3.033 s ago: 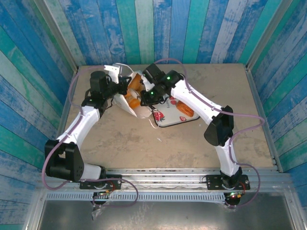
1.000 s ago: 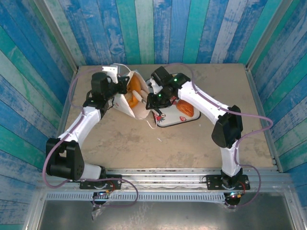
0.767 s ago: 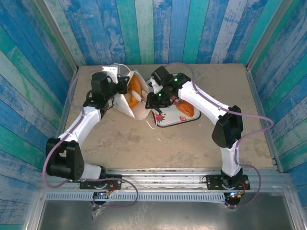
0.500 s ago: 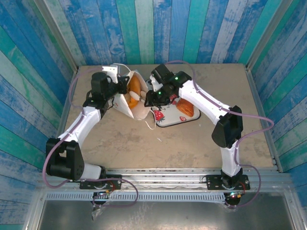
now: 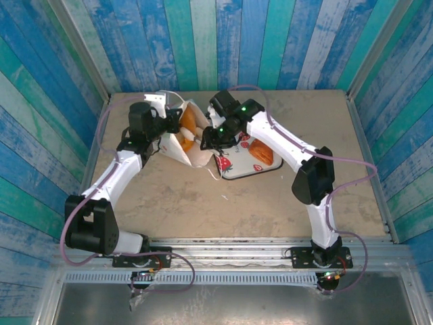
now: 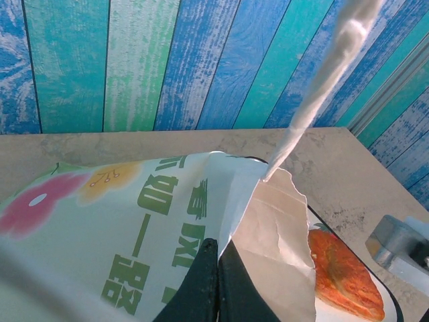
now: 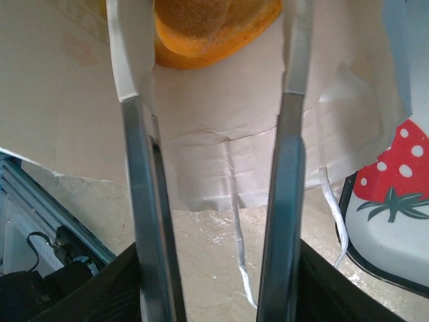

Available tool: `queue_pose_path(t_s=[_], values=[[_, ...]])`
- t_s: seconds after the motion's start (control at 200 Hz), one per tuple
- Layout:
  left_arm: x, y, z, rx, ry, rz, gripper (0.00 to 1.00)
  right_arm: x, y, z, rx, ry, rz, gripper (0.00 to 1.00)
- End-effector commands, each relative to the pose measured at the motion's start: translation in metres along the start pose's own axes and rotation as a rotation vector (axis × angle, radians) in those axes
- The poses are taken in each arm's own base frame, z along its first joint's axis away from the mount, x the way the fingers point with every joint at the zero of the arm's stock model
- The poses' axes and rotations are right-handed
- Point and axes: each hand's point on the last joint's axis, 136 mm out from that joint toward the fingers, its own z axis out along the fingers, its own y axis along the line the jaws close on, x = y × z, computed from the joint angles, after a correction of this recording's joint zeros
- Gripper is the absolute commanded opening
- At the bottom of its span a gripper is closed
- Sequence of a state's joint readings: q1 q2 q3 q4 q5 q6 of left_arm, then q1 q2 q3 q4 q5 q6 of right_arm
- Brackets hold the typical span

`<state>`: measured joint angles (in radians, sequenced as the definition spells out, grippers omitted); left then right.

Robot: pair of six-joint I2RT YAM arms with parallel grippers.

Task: Take the fake bread out of the paper bag

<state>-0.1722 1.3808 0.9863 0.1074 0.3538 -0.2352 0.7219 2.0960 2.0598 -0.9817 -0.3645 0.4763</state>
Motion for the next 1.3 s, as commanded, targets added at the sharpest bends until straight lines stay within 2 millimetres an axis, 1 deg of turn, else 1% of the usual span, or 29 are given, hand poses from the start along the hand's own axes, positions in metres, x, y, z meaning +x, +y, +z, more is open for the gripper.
queue_pose_path(t_s=[0.0, 0.085, 0.14, 0.2, 0.406, 0.466, 0.561, 0.706, 0.912, 1.097, 1.297], values=[[-0.021, -0.008, 0.000, 0.021, -0.051, 0.036, 0.00, -0.007, 0.002, -0.007, 0.001, -0.017, -0.016, 0.45], [-0.021, -0.009, 0.000, 0.021, -0.051, 0.035, 0.00, -0.007, 0.002, -0.010, 0.006, -0.020, -0.023, 0.39], [-0.021, -0.009, 0.000, 0.021, -0.052, 0.035, 0.00, -0.008, 0.002, -0.012, 0.010, -0.022, -0.025, 0.33], [-0.021, -0.008, 0.000, 0.019, -0.050, 0.034, 0.00, -0.008, 0.004, -0.016, 0.011, -0.026, -0.037, 0.31], [-0.020, -0.006, 0.001, 0.010, -0.048, 0.029, 0.00, -0.005, 0.012, -0.032, 0.007, -0.036, -0.074, 0.17], [-0.021, -0.006, 0.001, 0.008, -0.049, 0.029, 0.00, -0.004, 0.015, -0.038, 0.004, -0.044, -0.086, 0.09], [-0.021, -0.006, 0.001, 0.005, -0.050, 0.023, 0.00, 0.000, 0.021, -0.046, -0.001, -0.050, -0.106, 0.01], [-0.024, -0.005, 0.001, 0.000, -0.052, 0.018, 0.00, 0.005, 0.025, -0.060, 0.015, -0.065, -0.135, 0.01], [-0.024, -0.004, 0.001, -0.010, -0.049, 0.012, 0.00, 0.012, 0.024, -0.077, 0.036, -0.080, -0.164, 0.01], [-0.026, -0.001, 0.001, -0.027, -0.047, 0.005, 0.00, 0.020, 0.030, -0.091, 0.032, -0.088, -0.200, 0.00], [-0.031, 0.009, 0.001, -0.095, -0.050, -0.016, 0.00, 0.034, 0.028, -0.115, 0.071, -0.098, -0.233, 0.00]])
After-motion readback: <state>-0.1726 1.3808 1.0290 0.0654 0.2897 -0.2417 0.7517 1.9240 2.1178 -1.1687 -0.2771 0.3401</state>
